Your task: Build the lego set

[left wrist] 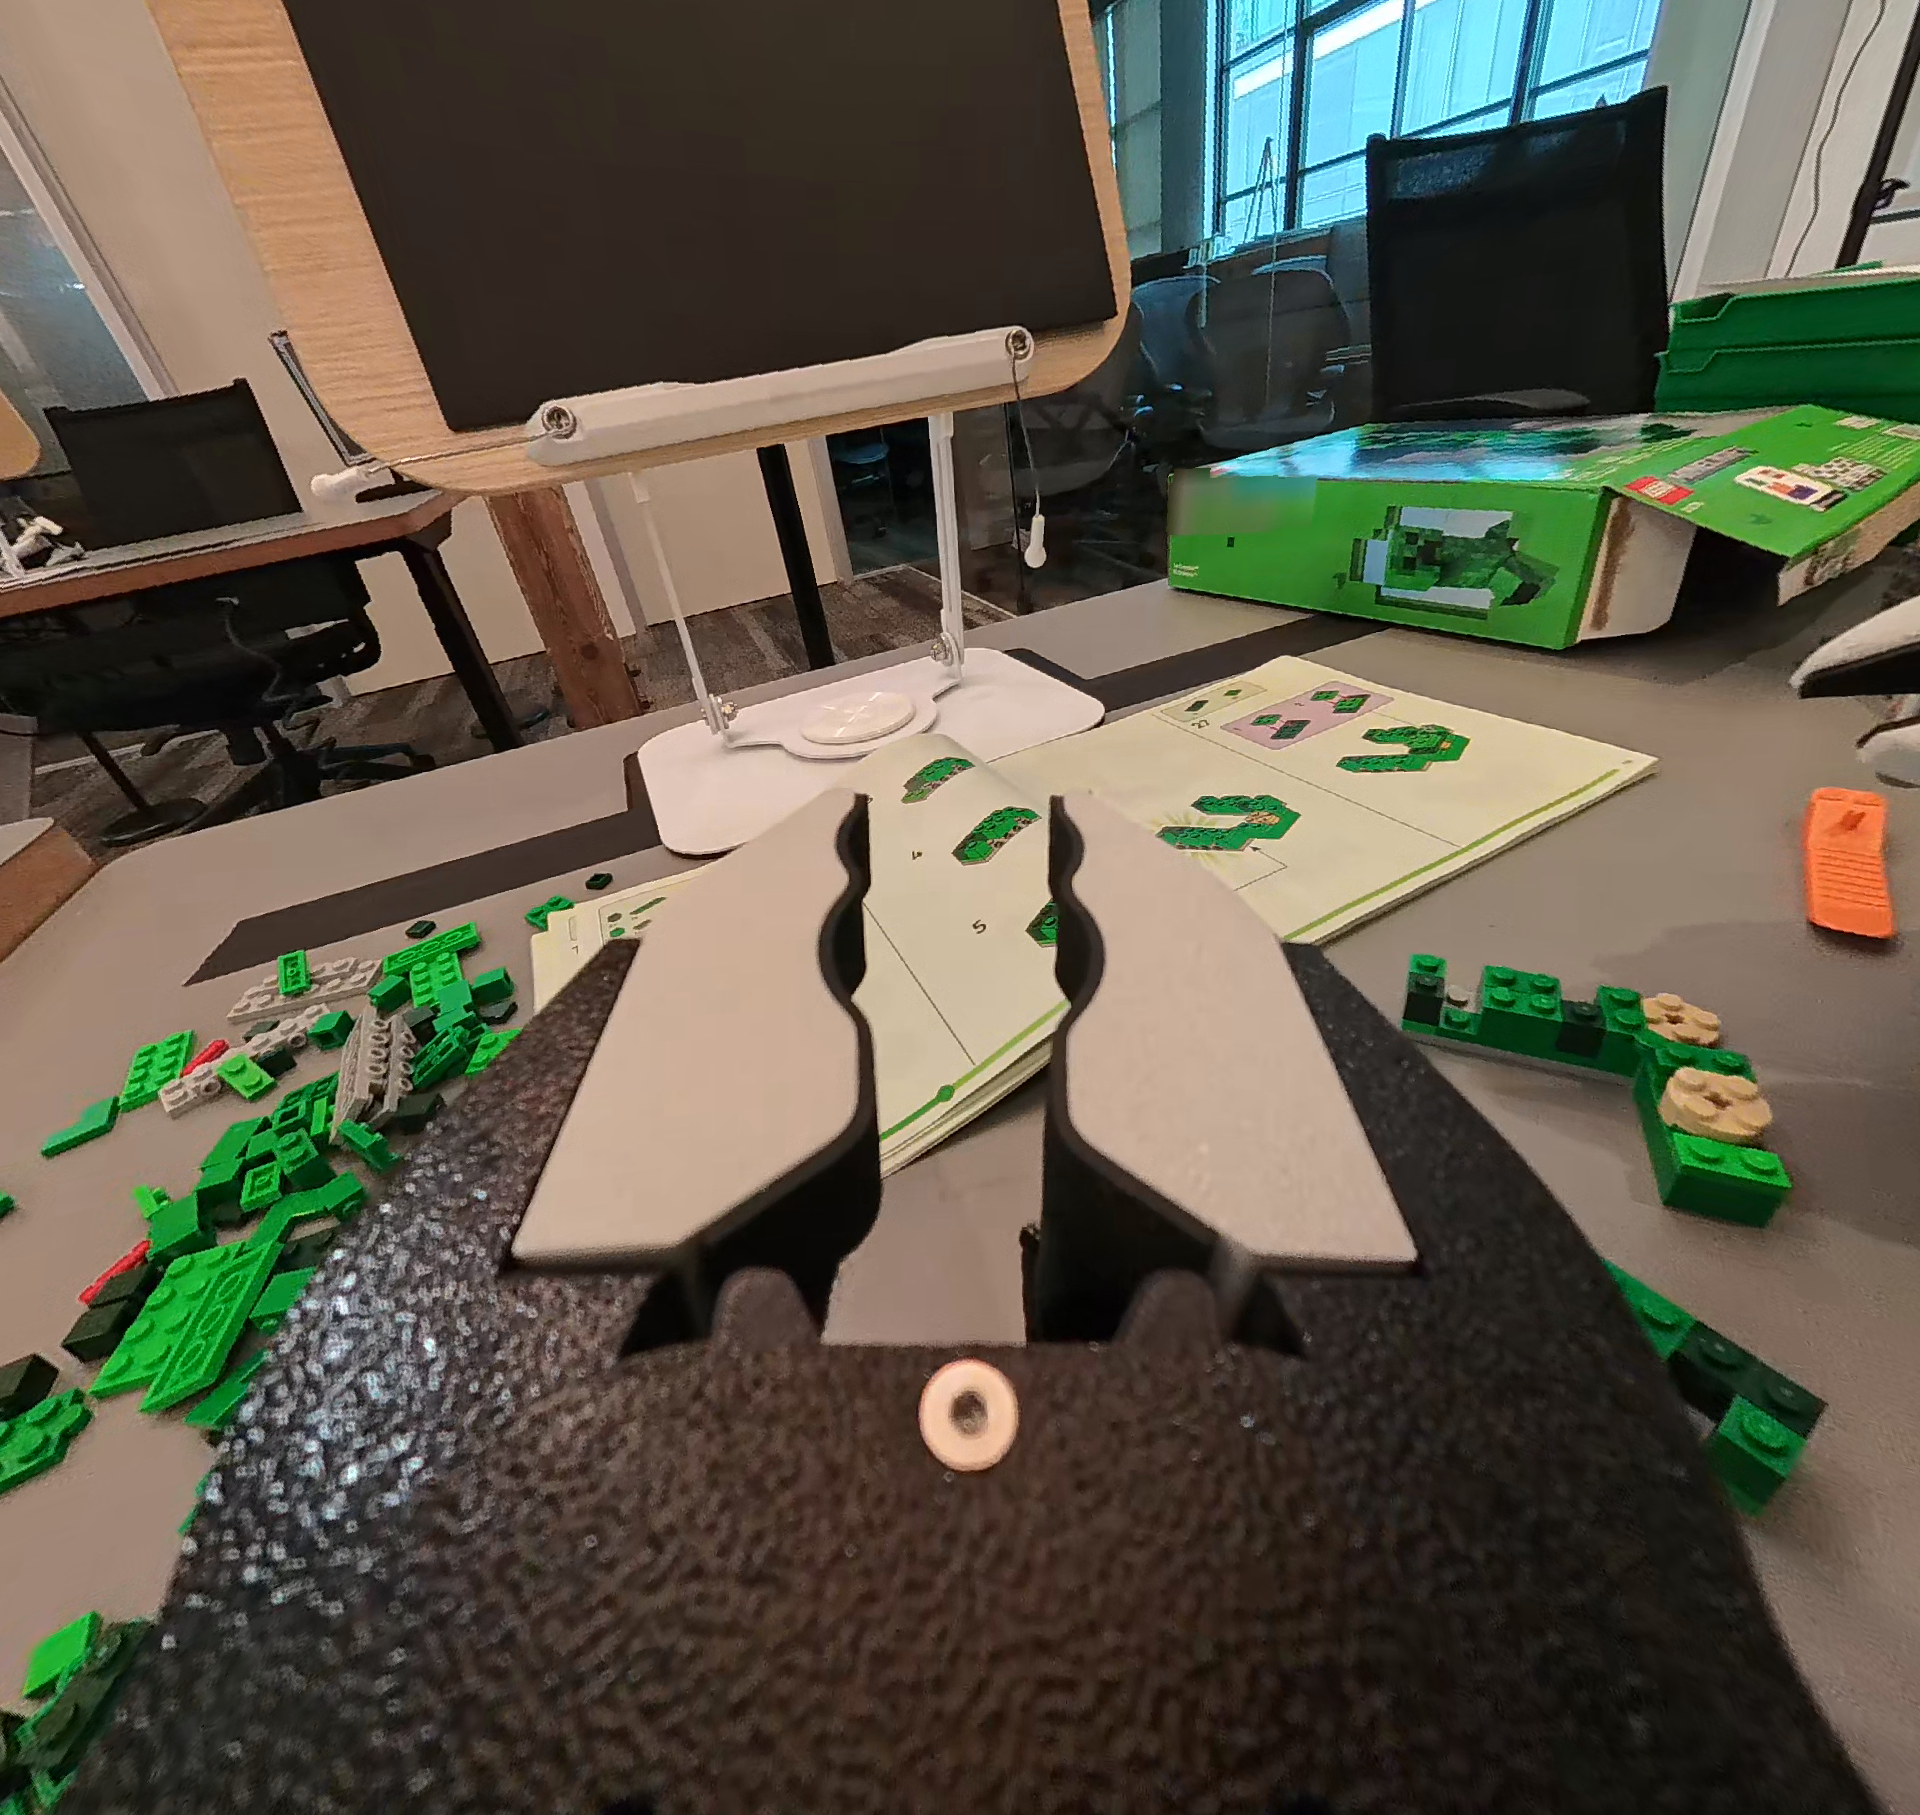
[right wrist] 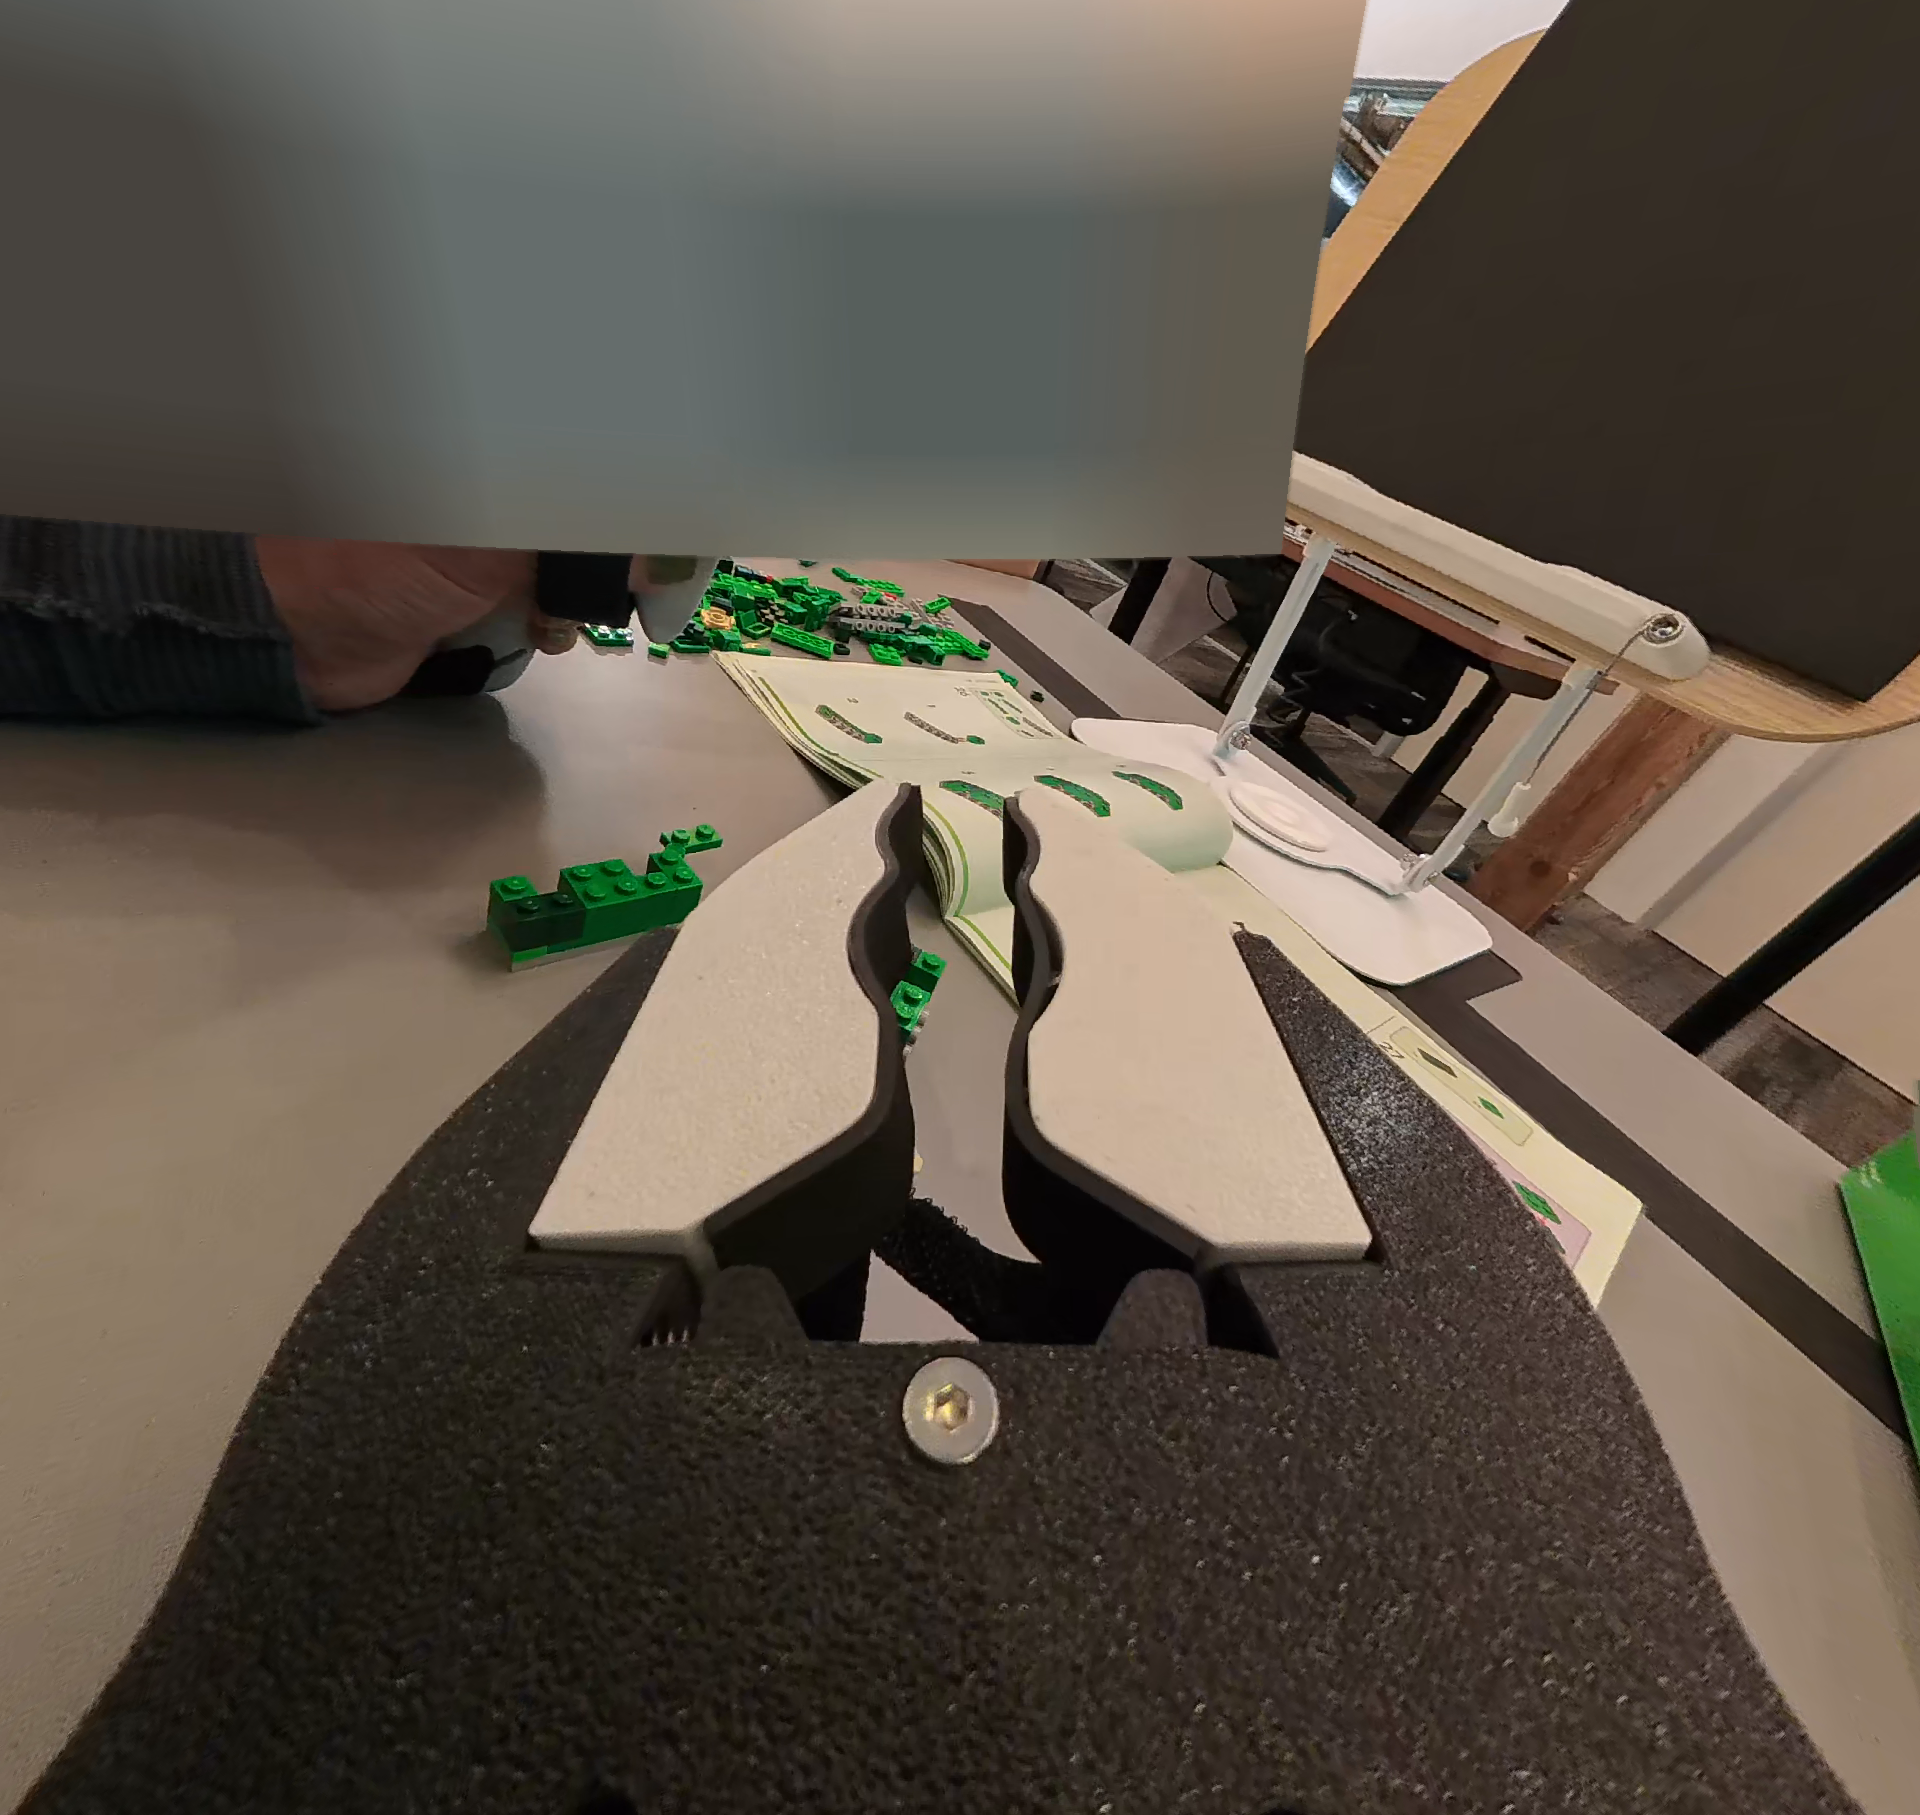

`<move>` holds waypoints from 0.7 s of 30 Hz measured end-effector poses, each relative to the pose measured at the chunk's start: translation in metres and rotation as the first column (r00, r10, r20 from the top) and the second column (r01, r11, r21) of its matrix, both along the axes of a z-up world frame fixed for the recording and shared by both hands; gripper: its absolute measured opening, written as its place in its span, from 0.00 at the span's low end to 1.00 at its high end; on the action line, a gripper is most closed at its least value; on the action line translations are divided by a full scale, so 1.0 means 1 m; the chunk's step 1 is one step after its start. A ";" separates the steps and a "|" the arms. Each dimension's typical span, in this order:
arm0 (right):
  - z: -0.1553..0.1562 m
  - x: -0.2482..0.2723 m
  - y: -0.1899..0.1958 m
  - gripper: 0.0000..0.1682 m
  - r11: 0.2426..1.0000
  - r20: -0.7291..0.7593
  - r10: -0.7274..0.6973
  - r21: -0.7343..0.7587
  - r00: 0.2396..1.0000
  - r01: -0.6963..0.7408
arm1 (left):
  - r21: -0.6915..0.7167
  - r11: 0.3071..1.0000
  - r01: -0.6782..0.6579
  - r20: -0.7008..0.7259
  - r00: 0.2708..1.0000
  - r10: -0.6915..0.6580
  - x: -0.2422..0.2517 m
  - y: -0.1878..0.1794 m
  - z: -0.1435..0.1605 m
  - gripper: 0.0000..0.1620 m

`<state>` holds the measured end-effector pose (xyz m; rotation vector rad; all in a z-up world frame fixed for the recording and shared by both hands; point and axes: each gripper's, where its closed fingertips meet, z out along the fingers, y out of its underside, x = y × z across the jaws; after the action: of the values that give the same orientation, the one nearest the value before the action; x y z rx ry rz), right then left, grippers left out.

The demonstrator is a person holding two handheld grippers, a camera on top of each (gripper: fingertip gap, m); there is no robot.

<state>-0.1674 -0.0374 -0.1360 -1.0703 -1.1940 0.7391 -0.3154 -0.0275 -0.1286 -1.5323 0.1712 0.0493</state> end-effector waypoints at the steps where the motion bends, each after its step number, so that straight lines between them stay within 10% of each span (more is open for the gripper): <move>1: 0.000 0.000 0.000 0.08 1.000 0.001 0.001 0.001 1.000 -0.001 | 0.000 1.000 0.001 0.000 1.000 -0.001 0.000 0.000 0.000 0.20; 21: -0.001 -0.001 -0.002 0.08 1.000 0.010 0.004 0.009 1.000 -0.004 | -0.002 1.000 0.003 -0.003 1.000 -0.003 0.001 0.000 0.000 0.20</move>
<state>-0.1688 -0.0390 -0.1372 -1.0650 -1.2072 0.7318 -0.3147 -0.0271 -0.1288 -1.5342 0.1761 0.0490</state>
